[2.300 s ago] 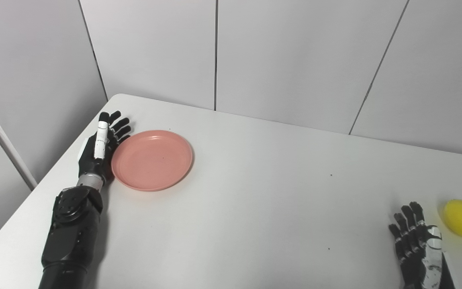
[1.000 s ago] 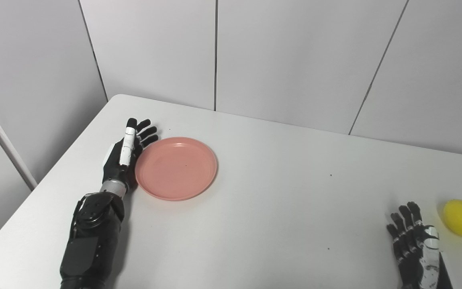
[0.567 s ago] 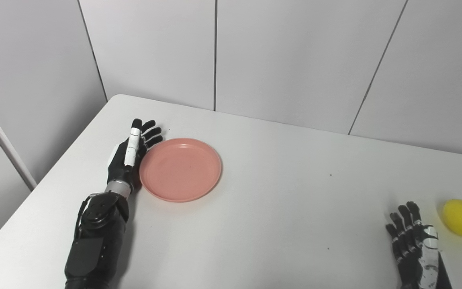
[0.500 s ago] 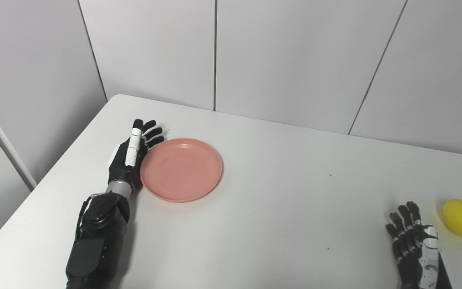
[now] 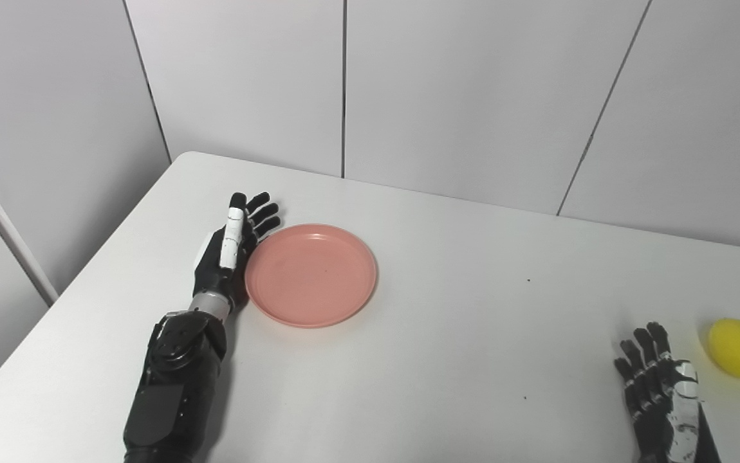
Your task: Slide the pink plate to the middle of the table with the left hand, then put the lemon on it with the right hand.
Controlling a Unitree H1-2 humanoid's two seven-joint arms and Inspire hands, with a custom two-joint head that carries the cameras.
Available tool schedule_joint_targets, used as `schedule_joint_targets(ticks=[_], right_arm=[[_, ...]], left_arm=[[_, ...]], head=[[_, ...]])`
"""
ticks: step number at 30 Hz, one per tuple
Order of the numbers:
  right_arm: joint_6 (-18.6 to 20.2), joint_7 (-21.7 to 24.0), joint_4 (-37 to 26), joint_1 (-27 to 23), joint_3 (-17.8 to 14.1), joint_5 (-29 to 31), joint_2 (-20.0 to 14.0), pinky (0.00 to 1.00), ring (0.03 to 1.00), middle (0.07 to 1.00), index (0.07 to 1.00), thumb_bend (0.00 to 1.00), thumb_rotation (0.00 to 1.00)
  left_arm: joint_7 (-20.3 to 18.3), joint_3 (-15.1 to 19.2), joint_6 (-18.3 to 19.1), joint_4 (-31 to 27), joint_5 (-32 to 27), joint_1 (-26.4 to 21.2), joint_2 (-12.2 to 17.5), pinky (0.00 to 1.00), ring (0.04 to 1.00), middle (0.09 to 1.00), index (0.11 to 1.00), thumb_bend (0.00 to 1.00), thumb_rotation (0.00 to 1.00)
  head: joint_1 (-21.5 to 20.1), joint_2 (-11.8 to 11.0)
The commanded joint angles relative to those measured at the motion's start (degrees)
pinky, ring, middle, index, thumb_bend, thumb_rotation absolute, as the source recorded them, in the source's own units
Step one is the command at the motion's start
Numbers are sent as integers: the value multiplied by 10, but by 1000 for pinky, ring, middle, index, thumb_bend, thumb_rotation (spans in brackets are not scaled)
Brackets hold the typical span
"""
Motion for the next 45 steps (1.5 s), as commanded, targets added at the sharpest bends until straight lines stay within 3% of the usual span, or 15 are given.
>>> schedule_joint_targets(ticks=[1,10,22,35,45], right_arm=[[-1,4,14,14,6,8,10,1000,984,997,991,714,1000],[-3,5,13,15,8,9,9,1000,981,994,993,702,1000],[-3,4,15,14,8,6,9,1000,972,988,987,697,1000],[-6,2,19,11,9,4,14,1000,969,987,985,694,1000],[-4,3,18,11,11,6,16,1000,973,991,984,699,1000]], left_arm=[[5,-8,13,-2,9,-5,-6,764,841,834,801,920,913],[26,-24,37,-34,33,4,-19,796,840,831,793,845,975],[30,-32,49,-55,49,17,-34,767,820,807,793,836,981],[39,-55,74,-85,78,33,-41,813,836,843,832,785,1000],[53,-68,85,-91,101,38,-61,780,829,822,801,746,1000]], head=[[0,1],[-2,4],[-5,6],[-8,6],[-13,8]])
